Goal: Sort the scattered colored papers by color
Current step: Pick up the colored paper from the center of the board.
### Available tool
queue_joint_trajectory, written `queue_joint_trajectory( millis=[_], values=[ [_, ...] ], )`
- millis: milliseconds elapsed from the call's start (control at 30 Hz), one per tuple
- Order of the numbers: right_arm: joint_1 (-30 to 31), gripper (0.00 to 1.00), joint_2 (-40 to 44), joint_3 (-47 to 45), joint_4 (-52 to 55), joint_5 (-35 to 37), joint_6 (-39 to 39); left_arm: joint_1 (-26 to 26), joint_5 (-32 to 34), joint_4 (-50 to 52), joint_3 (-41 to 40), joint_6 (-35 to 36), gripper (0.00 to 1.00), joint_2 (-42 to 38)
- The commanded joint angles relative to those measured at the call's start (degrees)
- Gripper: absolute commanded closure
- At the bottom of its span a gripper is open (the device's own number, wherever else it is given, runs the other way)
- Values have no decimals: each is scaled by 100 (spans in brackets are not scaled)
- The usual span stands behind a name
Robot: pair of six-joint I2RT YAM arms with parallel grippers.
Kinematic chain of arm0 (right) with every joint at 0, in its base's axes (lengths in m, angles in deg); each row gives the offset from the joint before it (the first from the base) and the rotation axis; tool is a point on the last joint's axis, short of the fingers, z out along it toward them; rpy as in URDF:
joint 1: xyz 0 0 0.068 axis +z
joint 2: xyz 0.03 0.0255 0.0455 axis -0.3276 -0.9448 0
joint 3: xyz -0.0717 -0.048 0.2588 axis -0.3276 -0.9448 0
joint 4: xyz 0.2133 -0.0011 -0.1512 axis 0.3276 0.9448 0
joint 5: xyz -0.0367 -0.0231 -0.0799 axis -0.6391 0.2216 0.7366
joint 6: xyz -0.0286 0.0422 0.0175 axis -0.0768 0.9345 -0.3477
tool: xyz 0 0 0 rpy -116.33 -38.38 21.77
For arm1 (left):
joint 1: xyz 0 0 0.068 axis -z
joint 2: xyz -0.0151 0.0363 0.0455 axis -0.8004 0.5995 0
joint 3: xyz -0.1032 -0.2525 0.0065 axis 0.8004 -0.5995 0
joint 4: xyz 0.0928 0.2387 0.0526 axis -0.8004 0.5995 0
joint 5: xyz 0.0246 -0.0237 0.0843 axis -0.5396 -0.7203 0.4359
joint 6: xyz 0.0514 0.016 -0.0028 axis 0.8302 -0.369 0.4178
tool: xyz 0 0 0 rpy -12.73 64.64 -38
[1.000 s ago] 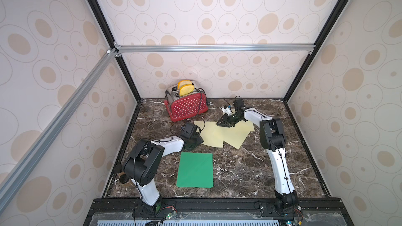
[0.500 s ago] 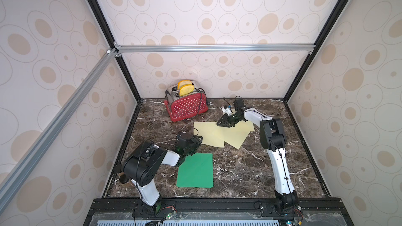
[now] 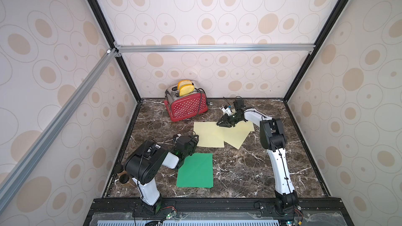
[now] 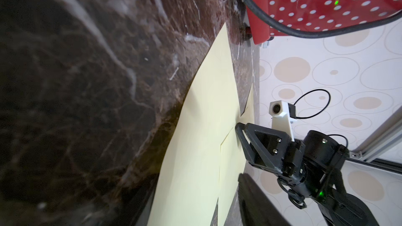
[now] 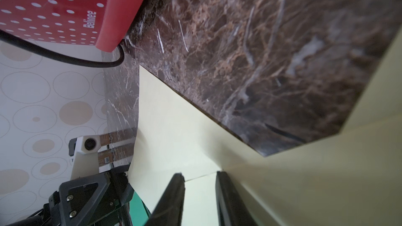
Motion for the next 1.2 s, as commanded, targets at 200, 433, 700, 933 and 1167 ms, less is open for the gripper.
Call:
queue_joint_trajectory(
  millis=[200,433,700,933,1167],
  values=[
    [-31,69,-135,-243,456,411,41,-59,-185,1097,208,716,60,421],
    [-23,66,-13,-115,570,560,-8,-70,-86,757,331,930,97,633],
    [-115,38,759,769,1599,951,-415,-267,-497,-674,723,985,100,948],
    [-285,34,2357,306,2183,1544,-678,-368,-1841,-680,2044,1630,100,482],
    [-390,33,4326,-1789,1941,2086,-607,-217,-3328,-1488,3312,614,100,846]
  ],
)
